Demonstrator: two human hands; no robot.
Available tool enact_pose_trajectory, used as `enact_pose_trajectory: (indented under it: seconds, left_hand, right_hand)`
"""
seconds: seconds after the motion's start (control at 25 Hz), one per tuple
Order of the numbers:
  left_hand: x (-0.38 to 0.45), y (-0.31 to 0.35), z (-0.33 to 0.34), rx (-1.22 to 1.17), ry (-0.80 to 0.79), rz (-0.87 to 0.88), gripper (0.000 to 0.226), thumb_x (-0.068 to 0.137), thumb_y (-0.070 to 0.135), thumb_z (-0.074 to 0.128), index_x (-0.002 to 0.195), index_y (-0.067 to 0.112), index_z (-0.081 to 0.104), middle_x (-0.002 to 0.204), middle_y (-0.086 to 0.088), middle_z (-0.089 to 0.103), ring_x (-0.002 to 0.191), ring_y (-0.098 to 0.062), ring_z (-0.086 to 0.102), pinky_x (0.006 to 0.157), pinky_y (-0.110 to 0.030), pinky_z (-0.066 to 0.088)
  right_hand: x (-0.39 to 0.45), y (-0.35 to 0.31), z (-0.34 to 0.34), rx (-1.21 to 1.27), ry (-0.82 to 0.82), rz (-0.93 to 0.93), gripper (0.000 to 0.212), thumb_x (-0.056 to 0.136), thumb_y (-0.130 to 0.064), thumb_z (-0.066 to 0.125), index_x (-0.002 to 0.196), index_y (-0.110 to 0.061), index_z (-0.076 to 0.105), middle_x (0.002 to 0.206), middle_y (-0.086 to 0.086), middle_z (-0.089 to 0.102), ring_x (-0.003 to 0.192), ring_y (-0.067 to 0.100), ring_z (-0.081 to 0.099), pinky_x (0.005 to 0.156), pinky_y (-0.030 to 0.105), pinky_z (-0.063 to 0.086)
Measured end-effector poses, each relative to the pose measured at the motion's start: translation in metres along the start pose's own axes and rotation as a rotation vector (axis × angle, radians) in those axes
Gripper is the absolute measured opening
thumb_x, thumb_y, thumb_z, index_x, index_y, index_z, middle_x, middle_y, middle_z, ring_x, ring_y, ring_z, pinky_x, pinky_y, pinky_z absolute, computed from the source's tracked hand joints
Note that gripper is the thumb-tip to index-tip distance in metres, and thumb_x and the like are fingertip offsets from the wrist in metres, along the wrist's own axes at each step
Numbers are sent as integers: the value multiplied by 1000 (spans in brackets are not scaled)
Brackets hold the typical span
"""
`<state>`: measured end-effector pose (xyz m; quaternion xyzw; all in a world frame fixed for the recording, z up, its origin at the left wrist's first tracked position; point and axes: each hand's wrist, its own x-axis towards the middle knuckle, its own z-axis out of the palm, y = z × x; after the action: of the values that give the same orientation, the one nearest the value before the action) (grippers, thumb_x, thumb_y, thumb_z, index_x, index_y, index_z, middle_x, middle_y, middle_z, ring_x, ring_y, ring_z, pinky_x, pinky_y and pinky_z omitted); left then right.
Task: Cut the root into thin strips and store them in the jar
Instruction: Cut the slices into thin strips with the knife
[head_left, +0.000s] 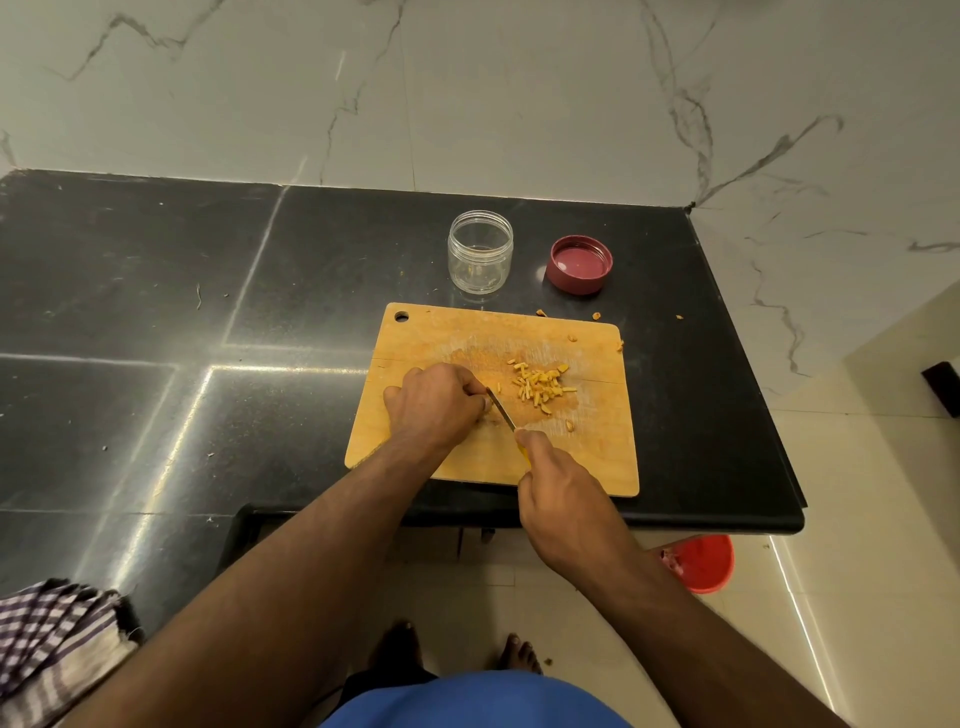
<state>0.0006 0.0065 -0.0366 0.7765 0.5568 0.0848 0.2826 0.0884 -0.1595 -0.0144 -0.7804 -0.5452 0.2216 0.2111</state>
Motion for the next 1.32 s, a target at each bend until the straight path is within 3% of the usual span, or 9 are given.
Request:
enact_pose_trajectory:
  seconds: [0.24, 0.44, 0.56, 0.68, 1.0, 1.24, 1.32]
  left_hand:
    - [0, -1, -1, 15, 5, 5, 7, 89, 42, 70, 92, 36, 74, 98, 18, 69, 105, -16, 56, 94, -49, 39]
    - [0, -4, -3, 17, -6, 27, 9, 89, 41, 71, 93, 34, 74, 96, 16, 69, 105, -16, 56, 92, -48, 39]
    - [-1, -4, -4, 14, -2, 29, 10, 90, 39, 70, 97, 34, 75, 97, 16, 70, 105, -16, 55, 92, -46, 38]
    - [-1, -4, -3, 10, -2, 27, 9, 89, 40, 70, 94, 34, 75, 95, 17, 70, 105, -16, 55, 92, -47, 38]
    - [-1, -2, -4, 14, 5, 9, 7, 88, 39, 69, 89, 35, 75, 91, 18, 69, 102, -15, 55, 91, -46, 38]
    - [-1, -2, -4, 14, 4, 13, 8, 89, 40, 69, 91, 34, 74, 93, 16, 68, 103, -15, 55, 92, -46, 37]
    - [0, -2, -4, 8, -6, 16, 7, 89, 39, 69, 91, 34, 74, 94, 17, 69, 103, -15, 55, 92, -46, 37]
  right_hand:
    - [-24, 5, -8, -2, 29, 30, 42, 103, -20, 39, 144, -28, 33, 107, -4, 56, 83, 9, 57, 70, 23, 48]
    - [-17, 4, -11, 75, 84, 36, 42, 103, -18, 39, 144, -27, 35, 113, -6, 56, 86, 7, 55, 64, 14, 37]
    - [-14, 1, -6, 82, 42, 0, 42, 103, -18, 38, 144, -25, 35, 116, -1, 59, 87, 7, 53, 66, 16, 34]
    - [-6, -2, -2, 59, 26, 4, 43, 103, -19, 36, 145, -25, 33, 123, 1, 58, 94, 13, 56, 74, 27, 45]
    - [3, -7, 0, -53, -18, 5, 40, 102, -22, 33, 141, -27, 31, 109, 3, 58, 82, 17, 58, 70, 38, 52]
    - [-21, 1, -6, -36, -13, 14, 40, 102, -21, 36, 142, -27, 33, 101, -2, 57, 79, 11, 56, 66, 27, 47]
    - [-22, 5, -11, -51, 31, 21, 43, 102, -19, 36, 144, -25, 33, 105, -2, 57, 82, 9, 56, 65, 18, 43]
